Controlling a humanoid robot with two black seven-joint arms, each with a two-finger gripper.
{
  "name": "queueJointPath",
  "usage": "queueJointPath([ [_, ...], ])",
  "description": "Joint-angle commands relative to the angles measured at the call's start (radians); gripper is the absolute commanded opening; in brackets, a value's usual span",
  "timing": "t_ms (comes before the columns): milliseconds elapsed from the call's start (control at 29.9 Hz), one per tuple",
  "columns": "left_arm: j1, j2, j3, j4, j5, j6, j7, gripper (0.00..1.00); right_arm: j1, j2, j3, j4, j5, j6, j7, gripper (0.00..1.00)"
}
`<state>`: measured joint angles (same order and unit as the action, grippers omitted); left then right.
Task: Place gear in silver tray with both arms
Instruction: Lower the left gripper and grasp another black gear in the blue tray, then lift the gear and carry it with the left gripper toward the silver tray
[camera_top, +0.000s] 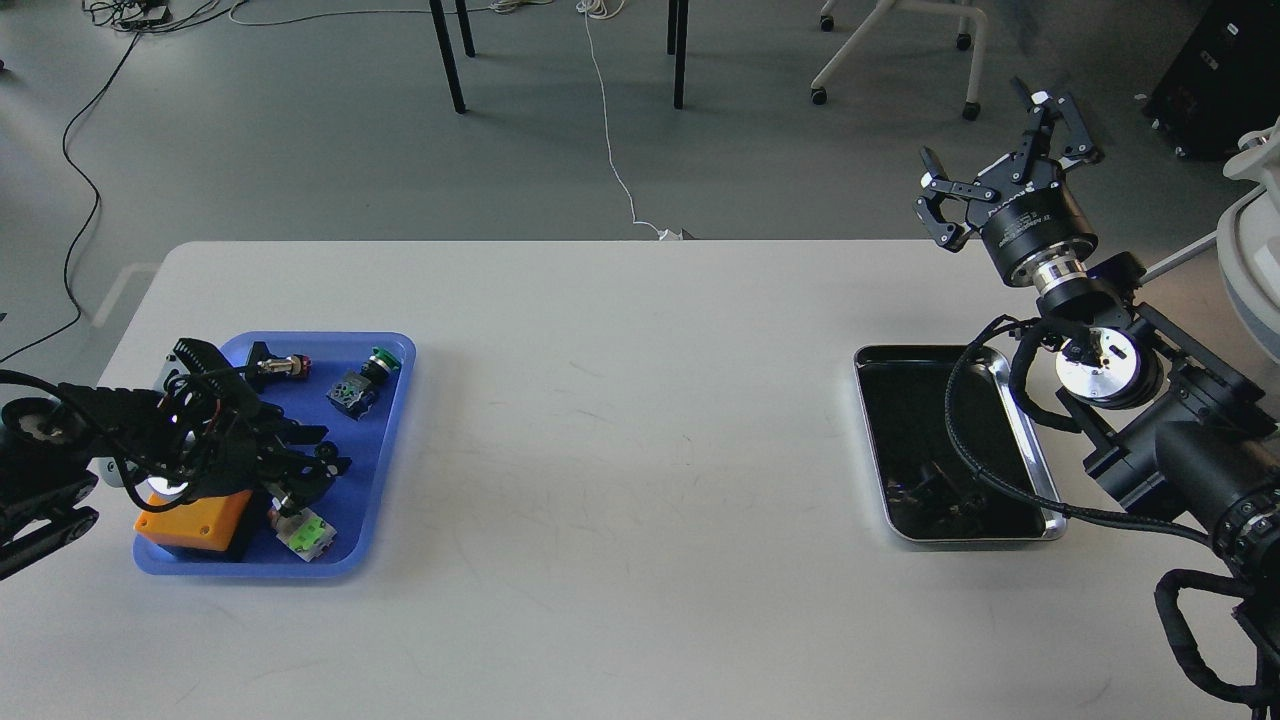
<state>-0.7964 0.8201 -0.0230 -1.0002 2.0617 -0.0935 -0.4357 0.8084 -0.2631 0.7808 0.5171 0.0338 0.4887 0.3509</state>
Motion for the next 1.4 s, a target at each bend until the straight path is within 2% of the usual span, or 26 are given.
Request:
queueJointPath([
  [0,0.002,-0.002,0.0,0.002,0.0,0.0,-0.001,0.37,0.0,-0.001,0.0,0.0,0.0,0.0,0.0,0.98],
  [134,0.002,-0.001,0.0,0.006,0.0,-0.002,-0.001,0.26,0.0,-0.001,0.0,0.0,0.0,0.0,0.0,0.98],
  [200,0.003,-0.001,-0.002,0.006,-0.002,-0.002,-0.001,0.24,0.0,-0.001,0.0,0.0,0.0,0.0,0.0,0.98],
  [468,-0.01,0.008,-0.008,-0.009,-0.009,-0.002,-0.021,0.23,0.002,-0.001,0.0,0.0,0.0,0.0,0.0,0.98],
  [568,-0.024,0.019,-0.018,-0.011,-0.011,-0.002,-0.05,0.23,0.002,-0.001,0.0,0.001,0.0,0.0,0.0,0.98],
  [635,-0.052,0.042,-0.018,-0.017,-0.011,-0.002,-0.053,0.23,0.002,-0.001,0.002,0.001,0.002,0.0,0.0,0.98],
  [768,-0.121,0.088,-0.02,-0.086,-0.014,-0.002,-0.053,0.23,0.002,-0.005,0.002,0.001,0.0,0.0,0.0,0.98],
  [969,-0.234,0.129,-0.021,-0.32,-0.081,-0.028,-0.053,0.23,0.002,-0.021,0.003,0.003,0.0,0.0,0.0,0.98],
  [1069,-0.276,0.102,-0.021,-0.377,-0.083,-0.058,-0.053,0.22,0.0,-0.034,0.006,0.008,0.002,0.0,0.0,0.98],
  [1136,-0.302,0.036,-0.02,-0.374,-0.081,-0.078,-0.053,0.22,-0.011,-0.068,0.008,0.038,0.002,0.0,0.0,0.98],
  [1236,-0.337,-0.09,-0.018,-0.342,-0.078,-0.103,-0.049,0.22,-0.063,-0.134,0.011,0.127,0.002,0.0,0.0,0.98],
  [1370,-0.353,-0.266,-0.014,-0.258,-0.077,-0.117,-0.014,0.22,-0.133,-0.221,0.014,0.23,0.002,0.0,0.002,0.98],
])
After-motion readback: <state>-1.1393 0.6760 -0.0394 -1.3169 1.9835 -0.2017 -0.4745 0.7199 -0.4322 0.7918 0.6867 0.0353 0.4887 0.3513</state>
